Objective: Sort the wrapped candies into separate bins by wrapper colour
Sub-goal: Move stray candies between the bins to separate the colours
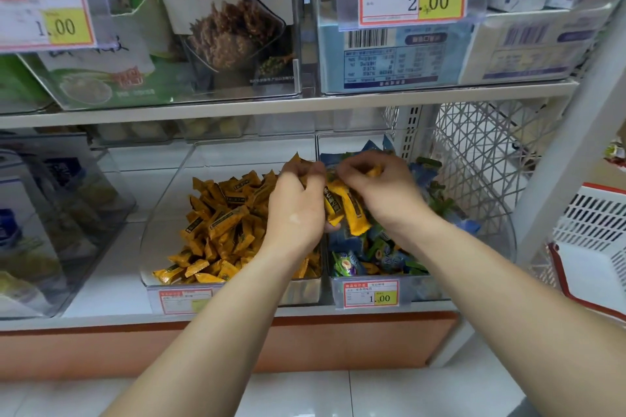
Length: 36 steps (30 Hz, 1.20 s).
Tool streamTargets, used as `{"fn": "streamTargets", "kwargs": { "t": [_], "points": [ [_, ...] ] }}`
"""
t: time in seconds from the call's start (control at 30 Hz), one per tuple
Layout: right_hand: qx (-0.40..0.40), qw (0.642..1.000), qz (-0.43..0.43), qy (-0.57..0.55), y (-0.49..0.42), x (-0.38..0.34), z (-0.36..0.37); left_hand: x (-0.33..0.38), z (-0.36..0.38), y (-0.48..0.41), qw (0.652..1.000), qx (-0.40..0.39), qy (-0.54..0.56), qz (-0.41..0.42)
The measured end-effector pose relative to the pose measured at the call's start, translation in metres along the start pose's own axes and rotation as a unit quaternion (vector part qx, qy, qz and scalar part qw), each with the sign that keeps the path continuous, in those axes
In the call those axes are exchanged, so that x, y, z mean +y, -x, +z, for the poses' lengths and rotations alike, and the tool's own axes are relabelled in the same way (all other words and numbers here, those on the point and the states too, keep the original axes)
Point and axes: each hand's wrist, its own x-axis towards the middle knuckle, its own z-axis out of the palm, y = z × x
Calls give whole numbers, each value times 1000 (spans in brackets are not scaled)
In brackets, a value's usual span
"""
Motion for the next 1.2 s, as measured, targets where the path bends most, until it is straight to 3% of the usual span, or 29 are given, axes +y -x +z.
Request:
{"fn": "streamTargets", "kwargs": {
  "t": [0.17, 0.37, 0.57, 0.63, 0.7, 0.8, 0.87, 0.97, 1.1, 1.2],
  "points": [
    [2, 1000, 8, 1, 5, 2, 28, 5, -6, 6, 997, 18, 63, -49],
    [21, 1000, 3, -18, -9, -1, 35, 8, -21, 13, 974, -111, 180, -86],
    [-39, 986, 58, -150, -9, -8, 57, 5, -46, 6, 952, -74, 269, -125],
    [-54, 995, 21, -77, -12, -7, 67, 1, -61, -1, 977, -47, 190, -87],
    [-90, 993, -53, 62, -16, -5, 75, -5, -76, -11, 999, 10, 31, -28],
    [-170, 943, -114, 261, -21, -2, 80, -18, -97, -24, 975, 49, -215, 38],
    [-197, 926, -115, 301, -23, -1, 76, -25, -105, -30, 950, 27, -309, 39],
    [-178, 933, -116, 291, -23, -2, 55, -28, -107, -34, 934, -12, -356, 28],
    [-145, 950, -91, 262, -16, -7, 1, -14, -91, -19, 921, 0, -360, 148],
    [-129, 950, -91, 270, -4, -7, -38, -5, -65, 4, 911, -79, -334, 229]
  ]
}}
